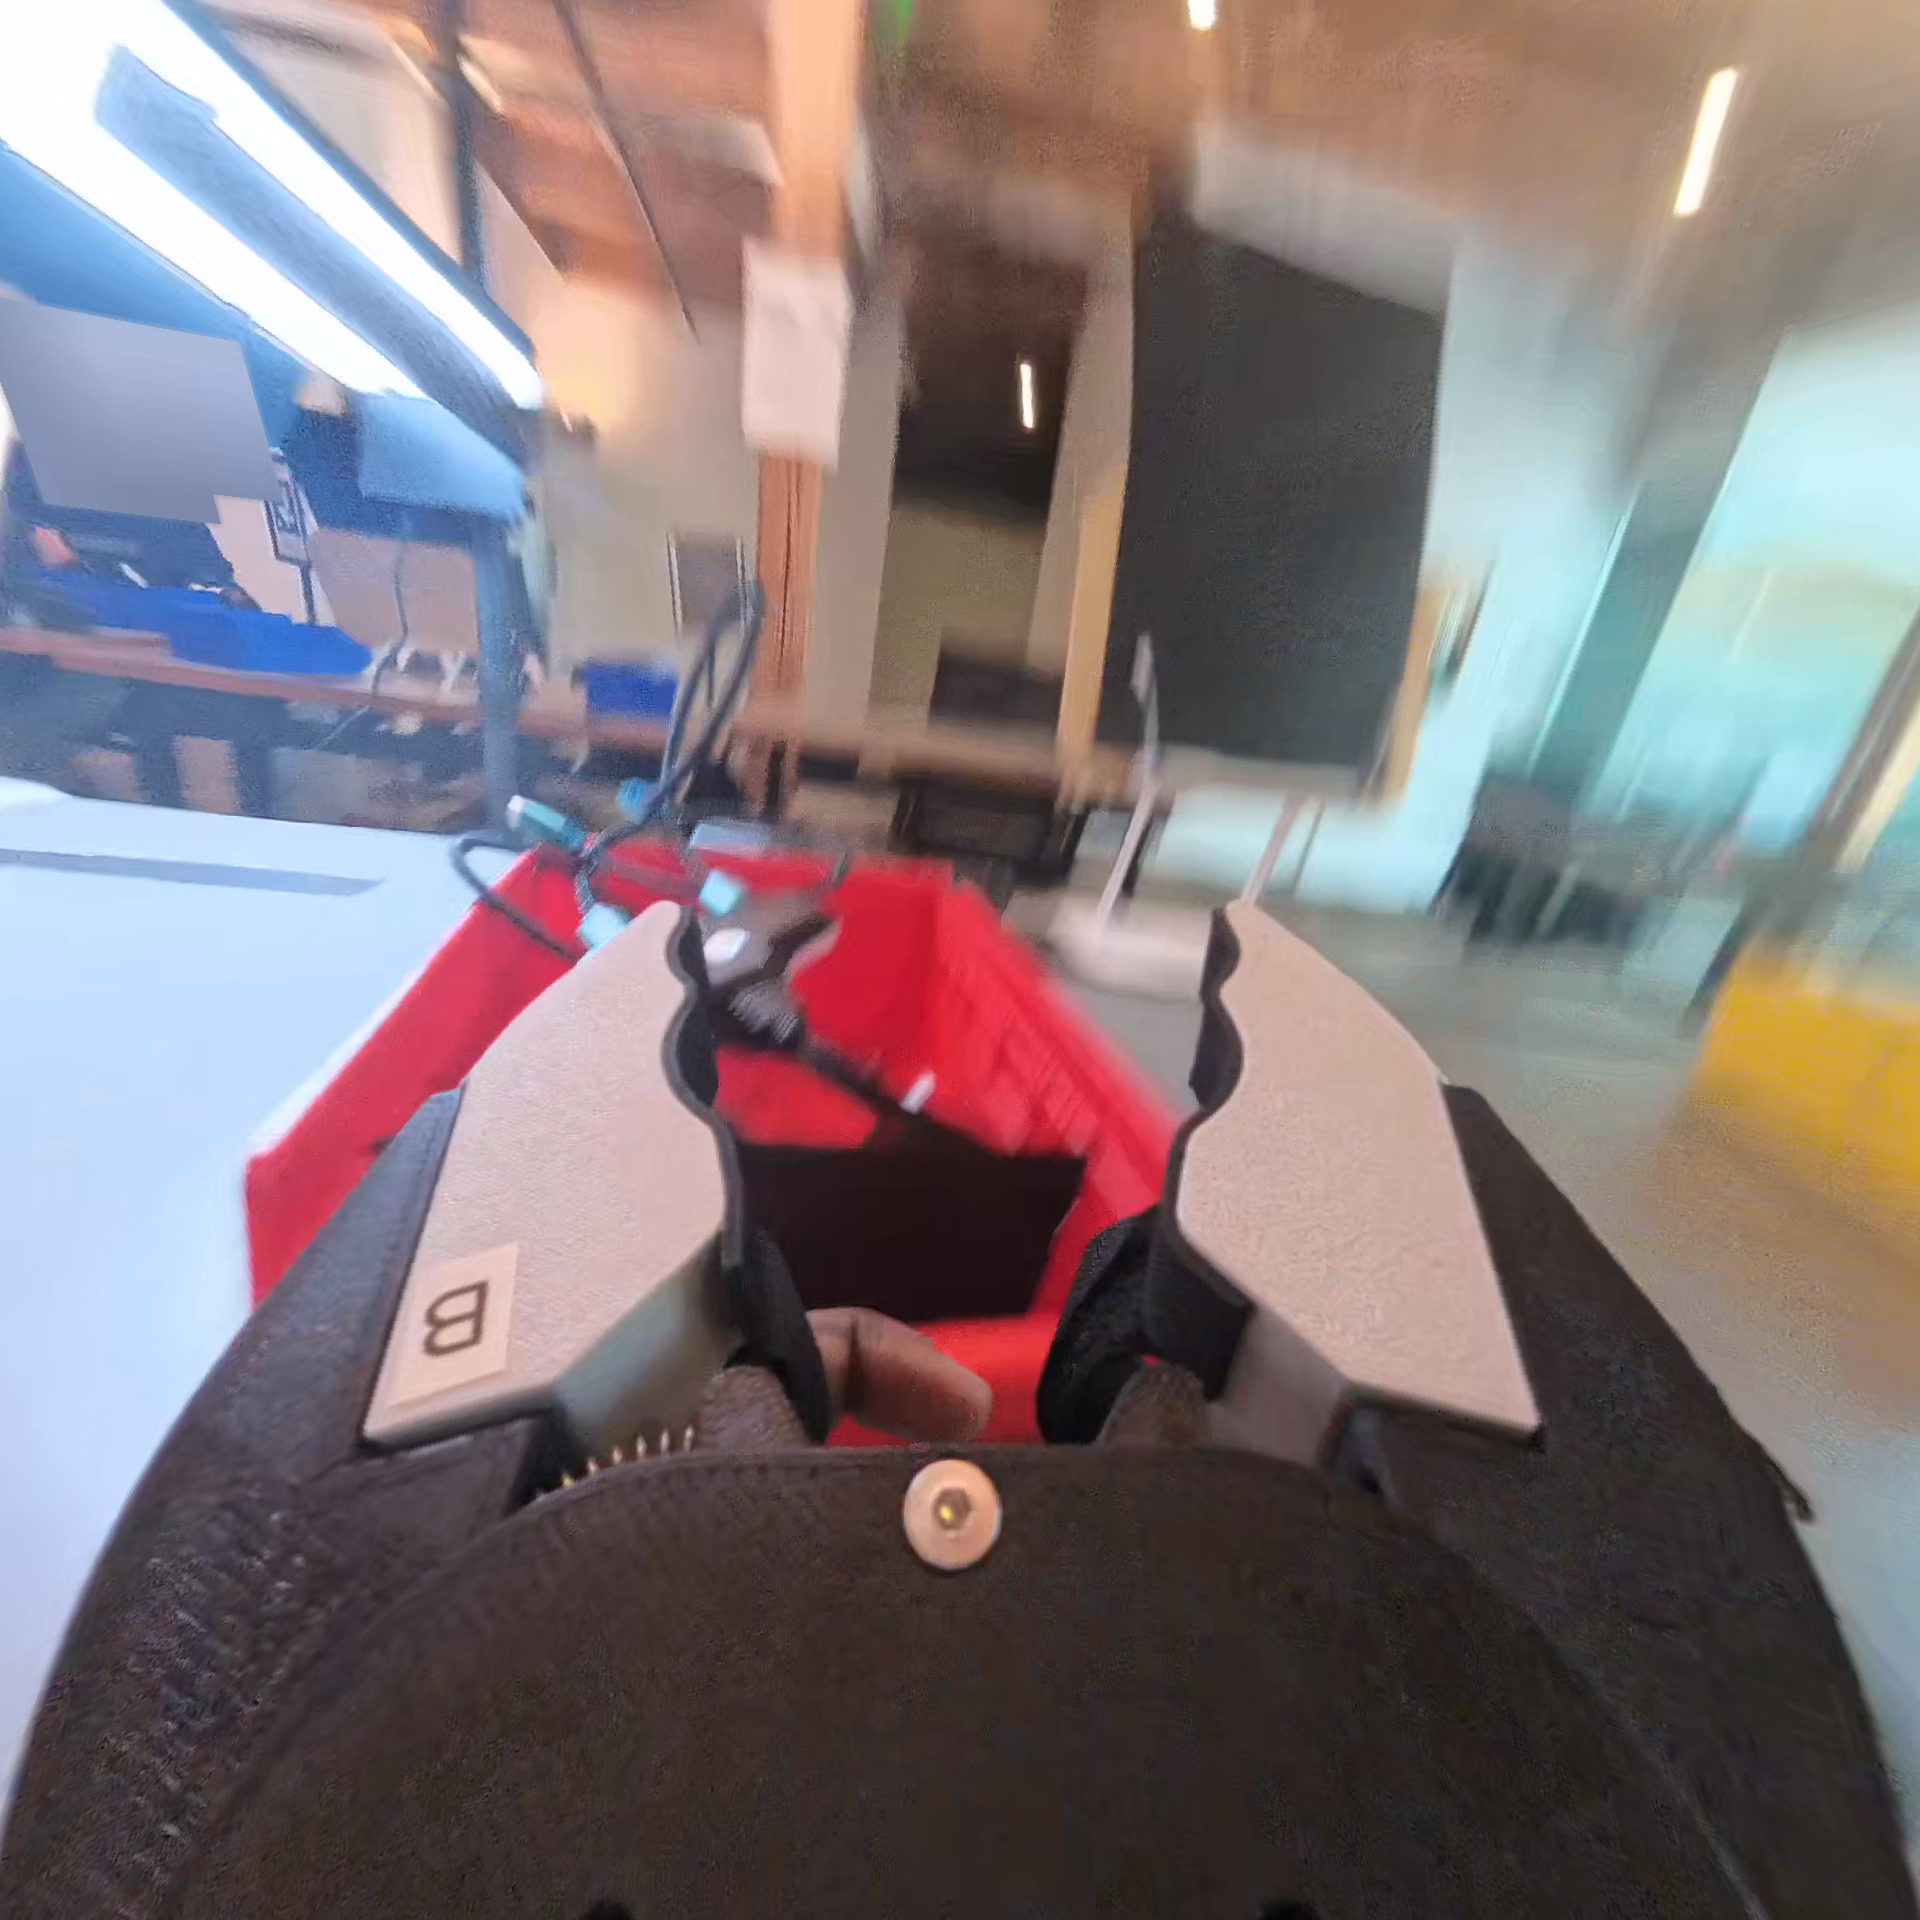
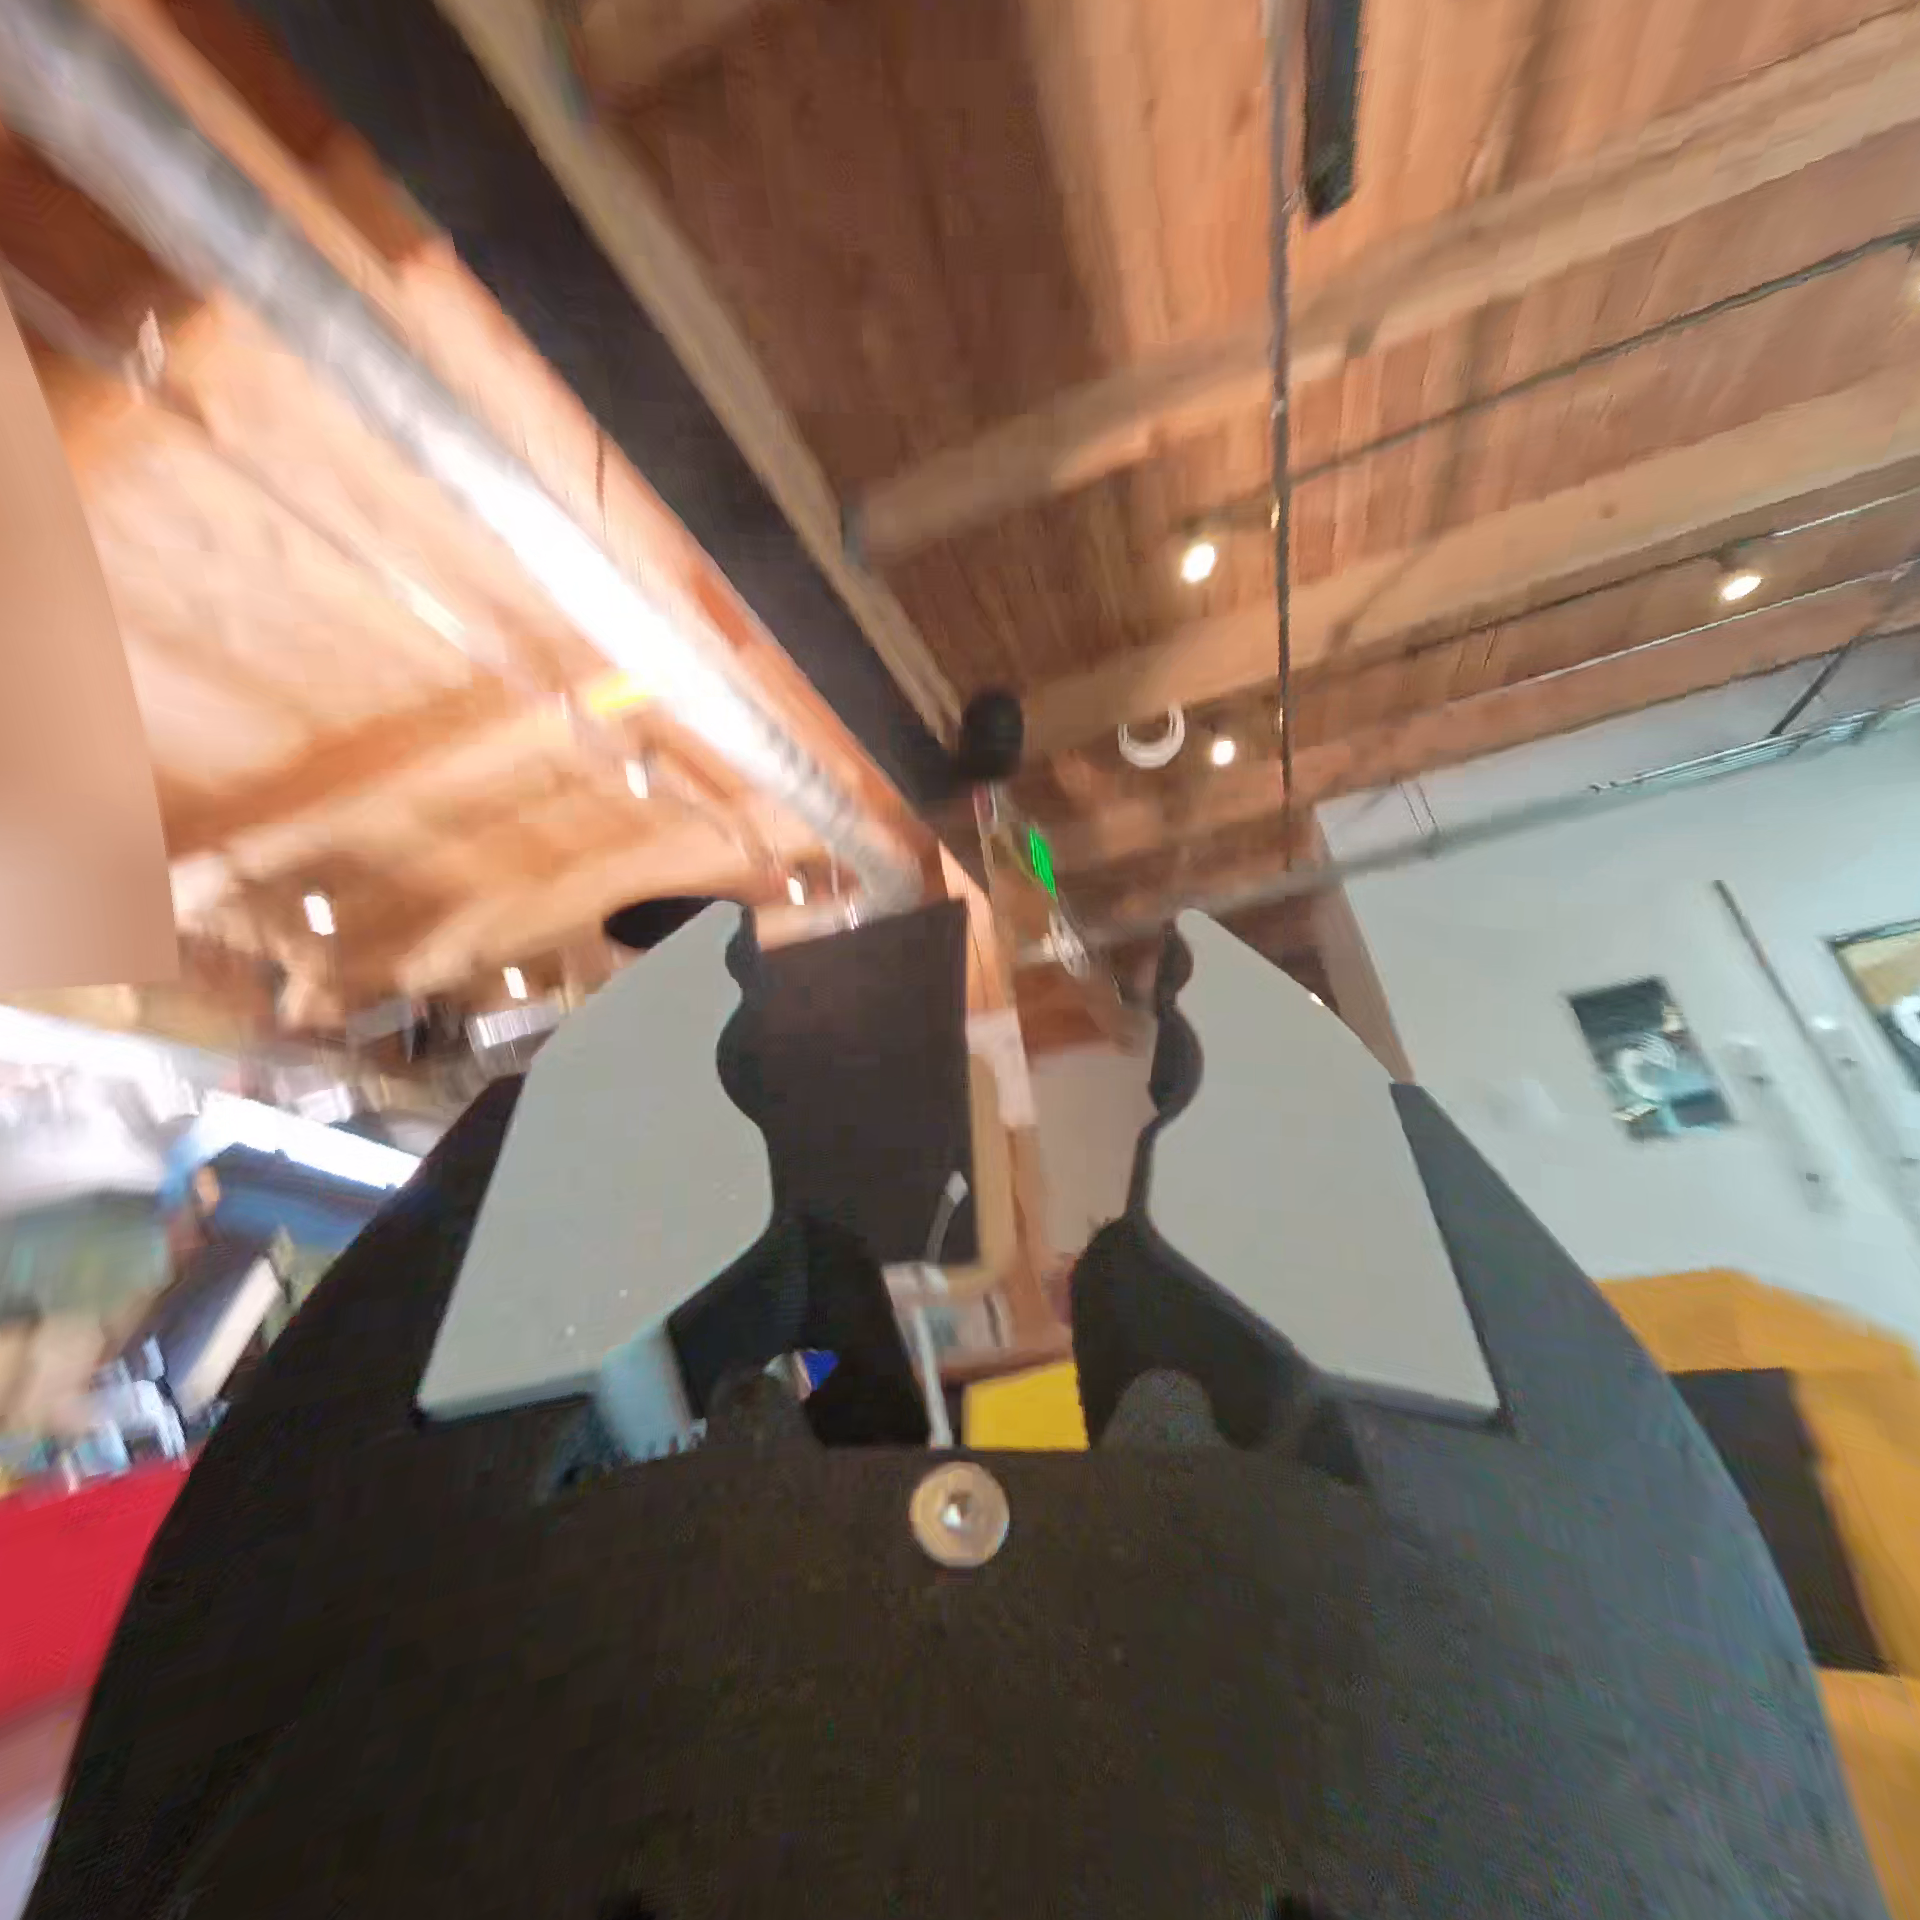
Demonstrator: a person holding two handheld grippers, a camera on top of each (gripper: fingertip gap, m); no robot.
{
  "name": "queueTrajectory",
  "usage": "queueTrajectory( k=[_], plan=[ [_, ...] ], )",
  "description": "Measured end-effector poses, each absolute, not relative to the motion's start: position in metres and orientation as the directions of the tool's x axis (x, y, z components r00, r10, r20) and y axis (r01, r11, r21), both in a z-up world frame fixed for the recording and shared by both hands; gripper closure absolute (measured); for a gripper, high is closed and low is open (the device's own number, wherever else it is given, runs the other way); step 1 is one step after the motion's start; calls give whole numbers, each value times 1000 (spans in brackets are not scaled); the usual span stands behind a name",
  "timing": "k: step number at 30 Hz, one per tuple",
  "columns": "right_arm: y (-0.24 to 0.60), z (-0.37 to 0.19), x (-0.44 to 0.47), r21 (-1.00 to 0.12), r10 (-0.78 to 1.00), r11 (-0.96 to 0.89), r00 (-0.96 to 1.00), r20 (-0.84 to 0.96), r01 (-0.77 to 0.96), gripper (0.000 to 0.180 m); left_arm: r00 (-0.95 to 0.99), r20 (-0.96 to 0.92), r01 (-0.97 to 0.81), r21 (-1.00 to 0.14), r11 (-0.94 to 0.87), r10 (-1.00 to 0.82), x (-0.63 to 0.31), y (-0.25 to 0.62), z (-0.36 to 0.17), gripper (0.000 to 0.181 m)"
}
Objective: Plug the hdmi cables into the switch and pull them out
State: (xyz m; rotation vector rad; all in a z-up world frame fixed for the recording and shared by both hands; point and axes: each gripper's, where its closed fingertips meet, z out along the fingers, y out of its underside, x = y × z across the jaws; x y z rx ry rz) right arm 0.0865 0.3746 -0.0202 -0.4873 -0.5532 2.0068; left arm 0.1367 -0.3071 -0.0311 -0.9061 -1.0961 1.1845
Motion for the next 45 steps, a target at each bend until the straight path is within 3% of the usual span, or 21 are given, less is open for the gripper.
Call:
queueTrajectory(
  k=[2,4,6,9,12,16,18,20,21,22,24,25,26,28,29,32,35,39,45],
  plan=[
    [381,-15,89,-463,837,-538,-512,-192,-705,99,130,499,-435,-748,502,857,147,-317,-7,84],
    [383,-16,86,-463,827,-553,-522,-207,-693,96,282,670,-434,-549,714,687,147,-316,-3,70],
    [388,-17,85,-451,828,-556,-512,-227,-699,95,370,734,-358,-453,816,569,140,-306,-4,58],
    [393,-15,88,-410,837,-546,-492,-238,-731,84,438,720,-362,-407,838,539,140,-295,5,49],
    [391,-11,92,-383,840,-542,-498,-216,-748,72,316,640,-430,-561,707,700,136,-289,3,44],
    [380,-9,89,-431,861,-502,-478,-172,-750,62,87,352,-387,-850,357,932,127,-276,0,44],
    [370,-8,87,-467,875,-468,-465,-131,-750,61,28,189,-308,-933,188,982,124,-272,-3,64],
    [360,-8,84,-506,888,-430,-451,-88,-748,61,80,126,-270,-952,143,989,124,-267,1,85],
    [355,-9,82,-527,893,-411,-445,-68,-744,65,113,138,-268,-949,163,984,123,-267,6,89],
    [349,-11,79,-553,897,-388,-440,-43,-738,89,142,134,-249,-954,167,981,122,-268,9,102],
    [334,-21,73,-645,906,-294,-420,47,-705,175,177,121,-122,-982,144,977,116,-274,6,154],
    [325,-27,69,-705,905,-232,-415,97,-670,175,181,141,-15,-989,146,973,110,-279,0,171],
    [317,-32,65,-746,897,-191,-422,132,-638,176,209,172,72,-985,160,963,104,-282,-4,172],
    [305,-36,60,-766,882,-158,-438,174,-623,176,363,276,201,-956,215,890,94,-272,-8,170],
    [300,-36,61,-760,872,-158,-450,192,-630,165,397,361,285,-923,260,844,88,-272,-13,162],
    [295,-29,68,-701,873,-185,-443,206,-689,134,262,561,547,-757,358,785,68,-292,-43,128],
    [300,-24,73,-675,869,-233,-462,178,-700,128,92,570,682,-633,365,817,58,-313,-70,103],
    [303,-22,75,-667,864,-265,-479,157,-696,127,-41,469,756,-563,334,882,44,-332,-98,98],
    [299,-24,72,-684,860,-247,-480,171,-687,127,-88,365,824,-496,273,927,20,-336,-130,104]
  ],
)
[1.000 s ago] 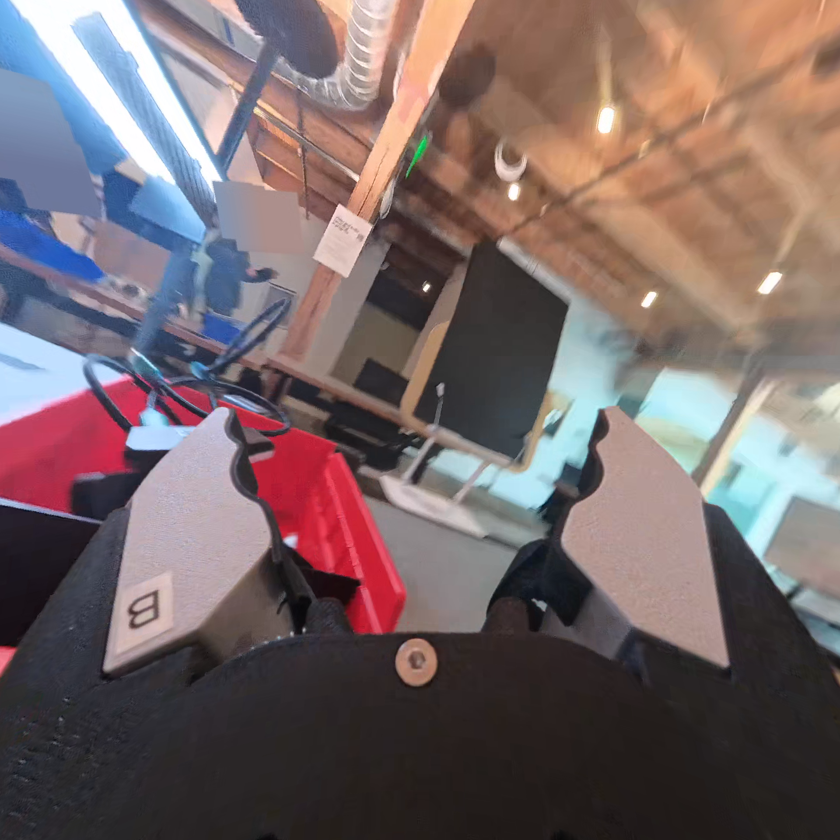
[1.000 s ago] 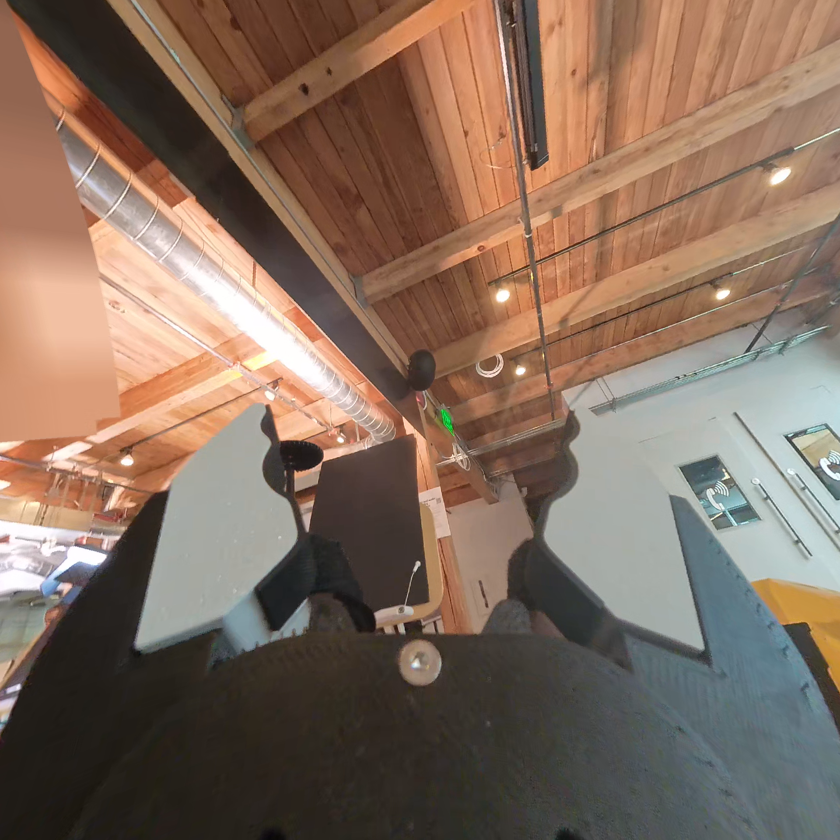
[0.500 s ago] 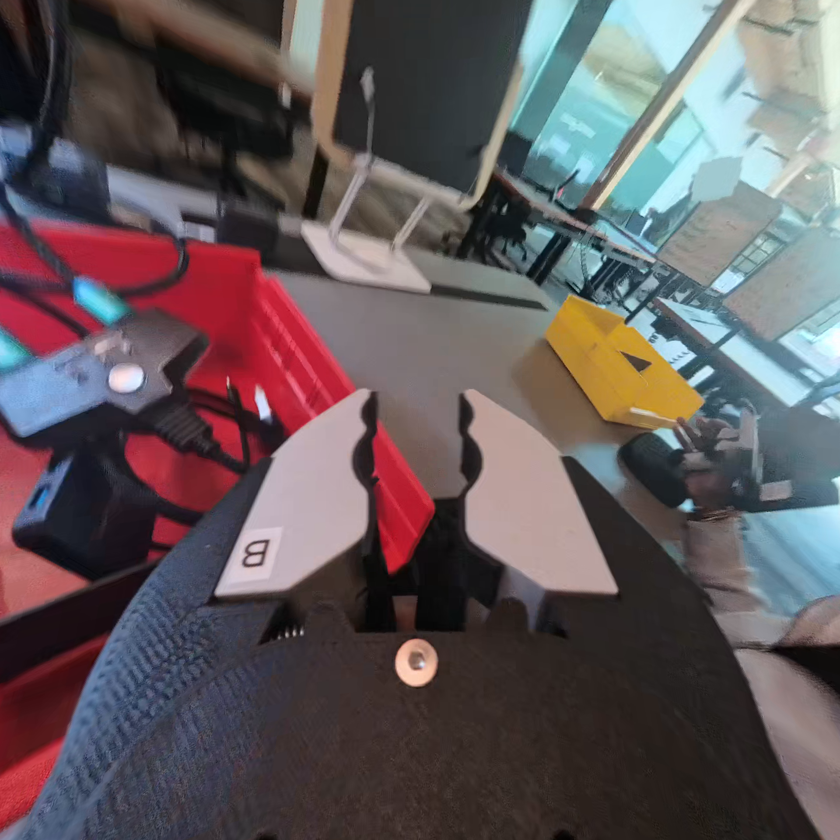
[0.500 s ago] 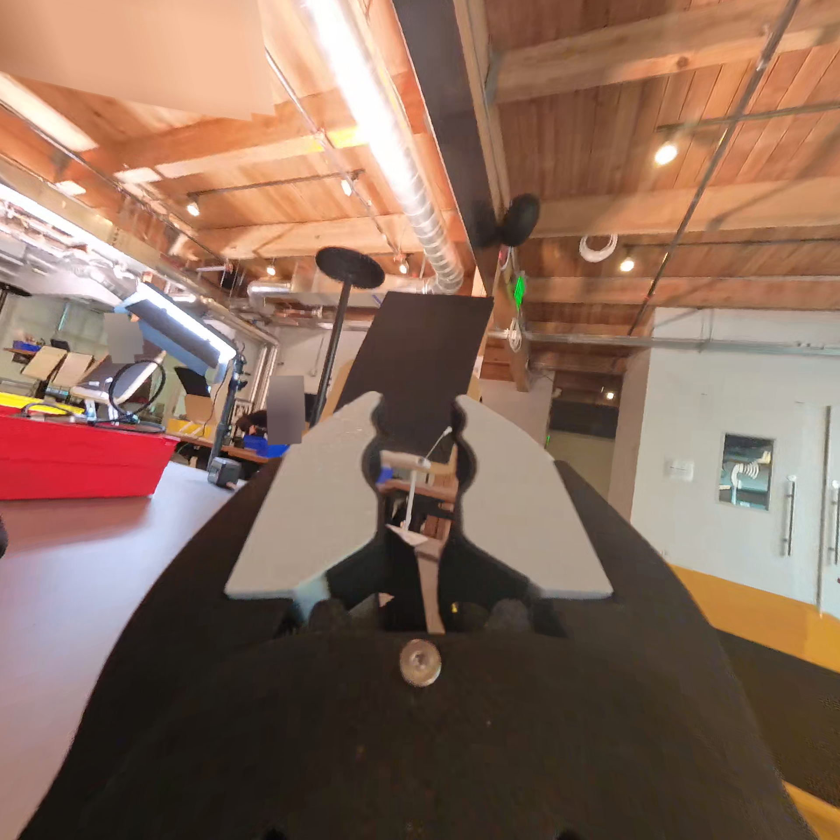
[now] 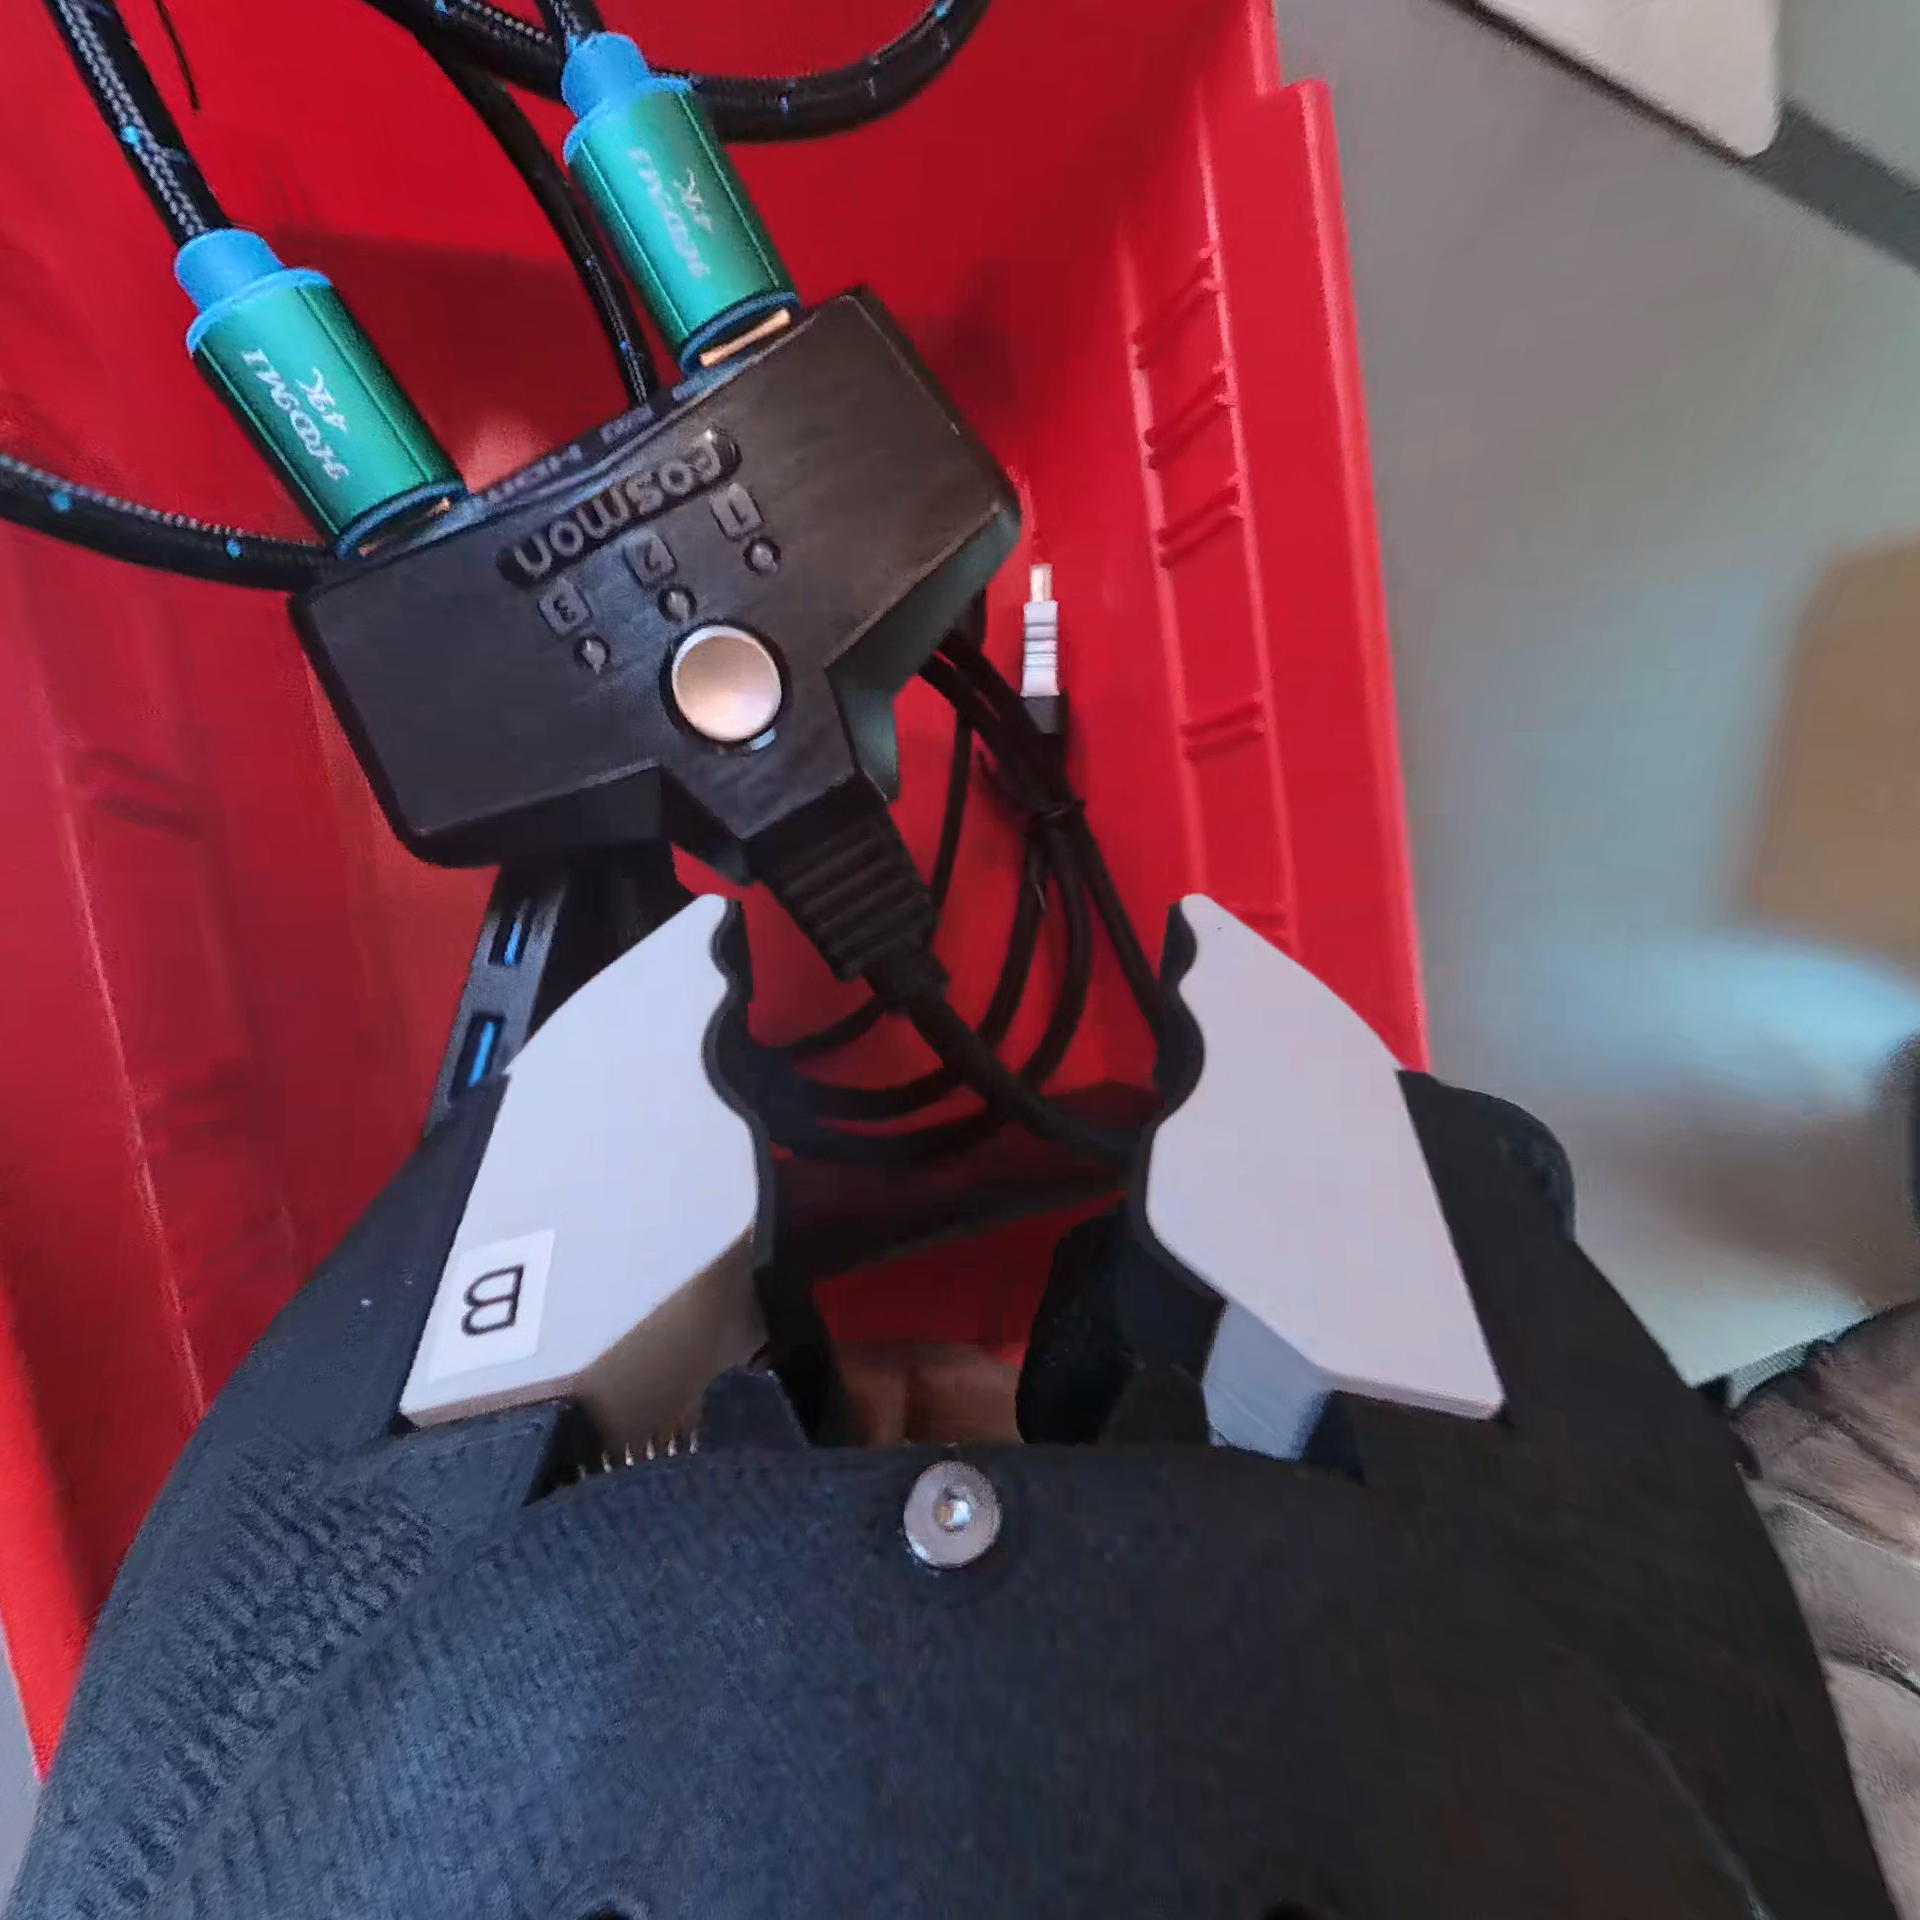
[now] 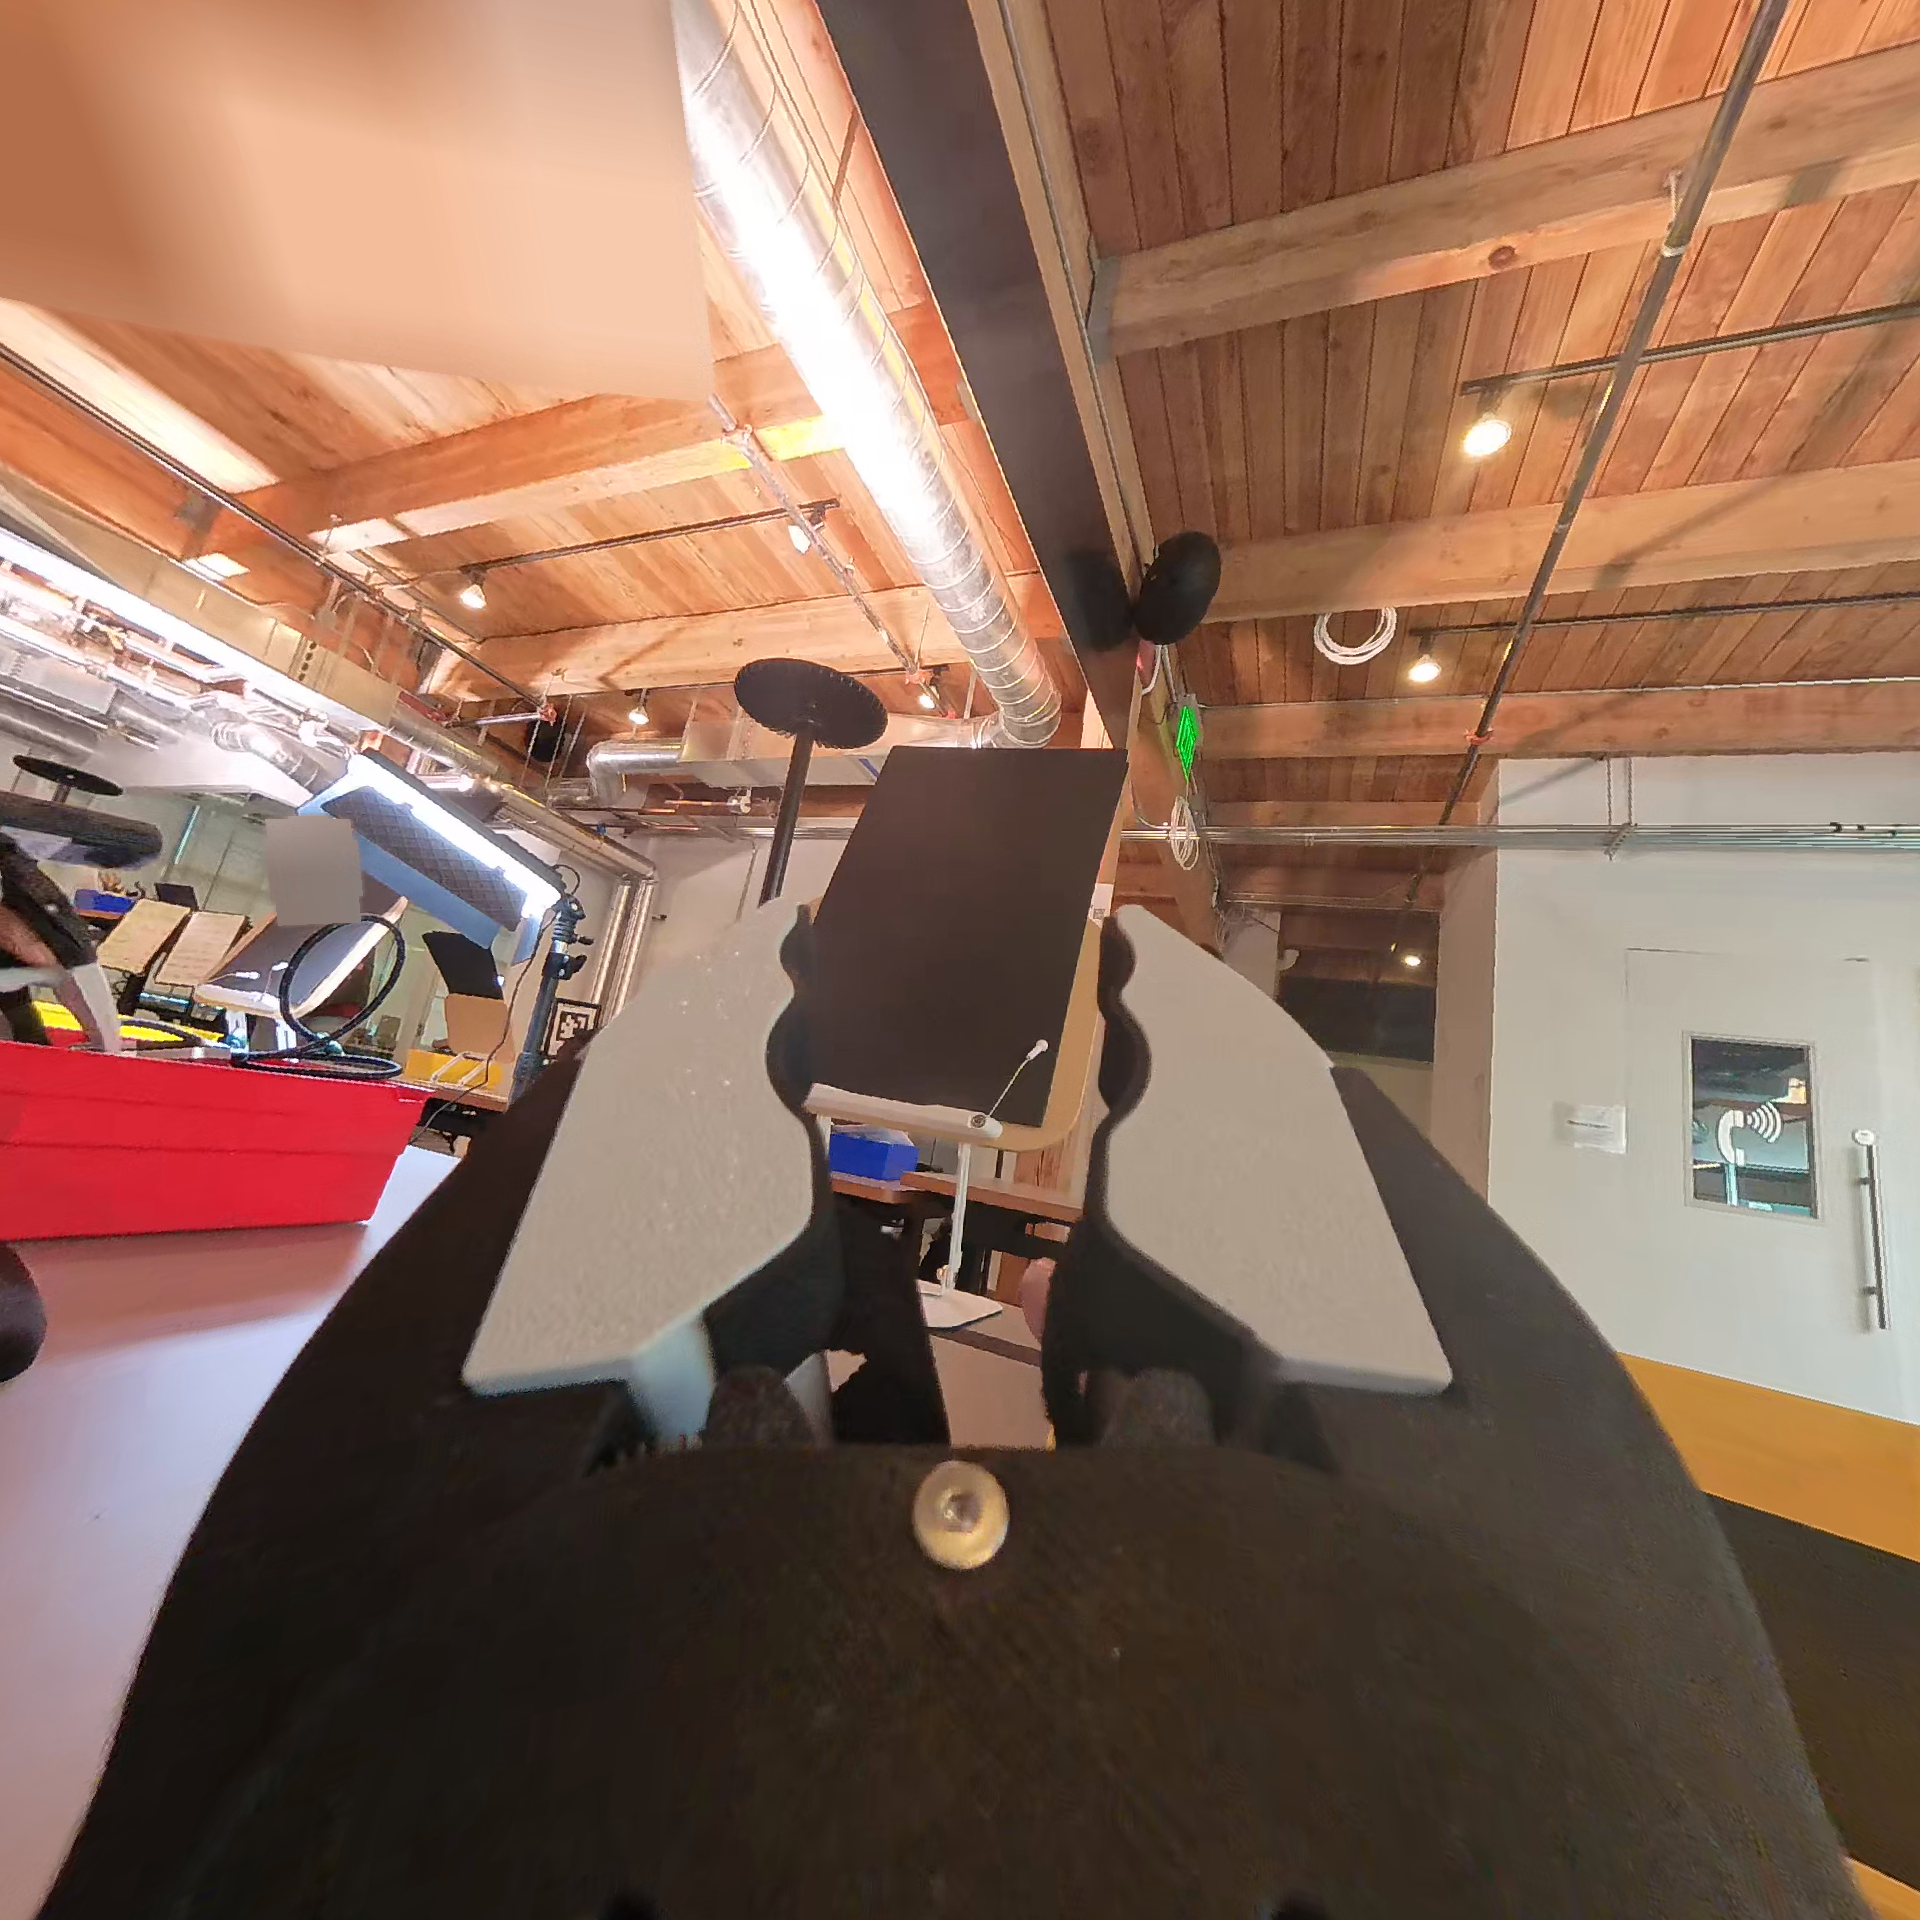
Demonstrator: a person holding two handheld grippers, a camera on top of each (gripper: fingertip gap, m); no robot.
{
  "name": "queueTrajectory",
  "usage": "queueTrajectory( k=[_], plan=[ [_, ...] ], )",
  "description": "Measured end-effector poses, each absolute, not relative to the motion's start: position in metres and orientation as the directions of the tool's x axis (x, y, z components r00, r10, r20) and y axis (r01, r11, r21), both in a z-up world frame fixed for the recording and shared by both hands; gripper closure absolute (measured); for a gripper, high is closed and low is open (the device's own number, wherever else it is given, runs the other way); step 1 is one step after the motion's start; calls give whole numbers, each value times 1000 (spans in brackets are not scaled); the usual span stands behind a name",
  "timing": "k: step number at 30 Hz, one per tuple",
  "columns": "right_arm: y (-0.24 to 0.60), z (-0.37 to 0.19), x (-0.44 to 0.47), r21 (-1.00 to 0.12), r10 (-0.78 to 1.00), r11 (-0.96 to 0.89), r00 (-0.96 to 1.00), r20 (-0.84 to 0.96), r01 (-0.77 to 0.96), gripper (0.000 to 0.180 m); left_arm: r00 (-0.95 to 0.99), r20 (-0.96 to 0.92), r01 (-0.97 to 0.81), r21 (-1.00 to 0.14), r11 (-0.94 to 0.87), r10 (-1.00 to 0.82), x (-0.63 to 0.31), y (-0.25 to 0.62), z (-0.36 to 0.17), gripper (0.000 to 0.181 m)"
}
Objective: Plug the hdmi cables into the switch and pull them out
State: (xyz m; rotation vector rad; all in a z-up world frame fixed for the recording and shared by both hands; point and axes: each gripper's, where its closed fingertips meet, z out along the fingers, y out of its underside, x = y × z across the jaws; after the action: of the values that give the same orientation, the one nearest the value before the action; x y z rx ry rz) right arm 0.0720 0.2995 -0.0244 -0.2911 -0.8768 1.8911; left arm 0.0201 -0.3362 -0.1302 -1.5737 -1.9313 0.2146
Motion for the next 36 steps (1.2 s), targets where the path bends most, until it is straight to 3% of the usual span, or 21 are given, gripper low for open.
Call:
queueTrajectory(
  k=[5,10,14,23,36],
  plan=[
    [300,-25,71,-686,864,-238,-473,174,-688,127,-121,320,841,-470,268,940,11,-353,-149,139],
    [297,-27,68,-702,863,-222,-471,181,-677,128,-83,313,790,-559,254,946,10,-355,-146,141],
    [294,-29,66,-709,869,-184,-450,206,-681,130,-62,264,689,-687,233,962,7,-362,-130,154],
    [289,-33,63,-720,874,-127,-421,244,-682,131,53,4,432,-902,-19,999,8,-343,-56,157],
    [274,-44,56,-742,858,-3,-383,343,-671,132,44,-302,-55,-953,-299,952,25,-286,92,158]
  ],
)
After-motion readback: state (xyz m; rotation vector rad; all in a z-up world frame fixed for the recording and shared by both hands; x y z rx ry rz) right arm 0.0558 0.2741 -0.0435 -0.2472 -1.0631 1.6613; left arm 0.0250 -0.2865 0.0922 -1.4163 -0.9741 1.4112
